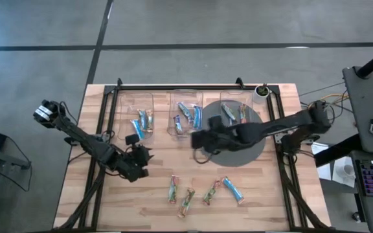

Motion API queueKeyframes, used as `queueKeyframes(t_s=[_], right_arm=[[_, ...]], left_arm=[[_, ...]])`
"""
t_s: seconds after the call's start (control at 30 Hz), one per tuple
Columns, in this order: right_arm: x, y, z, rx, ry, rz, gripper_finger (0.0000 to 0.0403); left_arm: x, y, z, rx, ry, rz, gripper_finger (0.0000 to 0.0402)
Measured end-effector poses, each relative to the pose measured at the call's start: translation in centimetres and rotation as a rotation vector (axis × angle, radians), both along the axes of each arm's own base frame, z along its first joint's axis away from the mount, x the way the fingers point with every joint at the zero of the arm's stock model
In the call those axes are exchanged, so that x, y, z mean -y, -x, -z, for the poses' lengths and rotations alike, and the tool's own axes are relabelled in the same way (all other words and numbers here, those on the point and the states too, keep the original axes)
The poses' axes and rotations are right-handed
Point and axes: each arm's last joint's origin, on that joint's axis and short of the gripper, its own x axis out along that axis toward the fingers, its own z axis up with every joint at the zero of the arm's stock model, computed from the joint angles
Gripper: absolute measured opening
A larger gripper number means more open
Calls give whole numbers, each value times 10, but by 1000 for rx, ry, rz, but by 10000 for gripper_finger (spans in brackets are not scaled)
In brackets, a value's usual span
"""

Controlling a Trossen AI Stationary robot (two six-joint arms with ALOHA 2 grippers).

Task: Pick and place Granola Bars by type
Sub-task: Put the red granola bar into the right transparent container

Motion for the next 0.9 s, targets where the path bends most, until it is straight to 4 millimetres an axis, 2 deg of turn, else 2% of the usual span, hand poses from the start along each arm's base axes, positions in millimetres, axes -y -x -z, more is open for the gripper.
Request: queueKeyframes(t_s=[0.17, 0.33, 0.4, 0.53, 0.7, 0.9], right_arm=[[10, 57, -11, -271, 29, 188, 68], [21, 95, -15, -493, 93, 325, 68], [28, 97, -11, -523, 110, 372, 68], [51, 93, 1, -568, 107, 336, 68], [80, 91, 25, -706, 49, 352, 68], [98, 84, 37, -703, -23, 197, 82]], left_arm=[[-2, 5, 10, -6, 80, -61, 113], [-2, 6, 12, 6, 105, -80, 113], [-2, 5, 12, 15, 112, -80, 113], [3, 0, 9, 53, 195, -54, 113], [10, -8, 8, 79, 298, 16, 113], [16, -17, 12, 114, 346, 20, 113]])
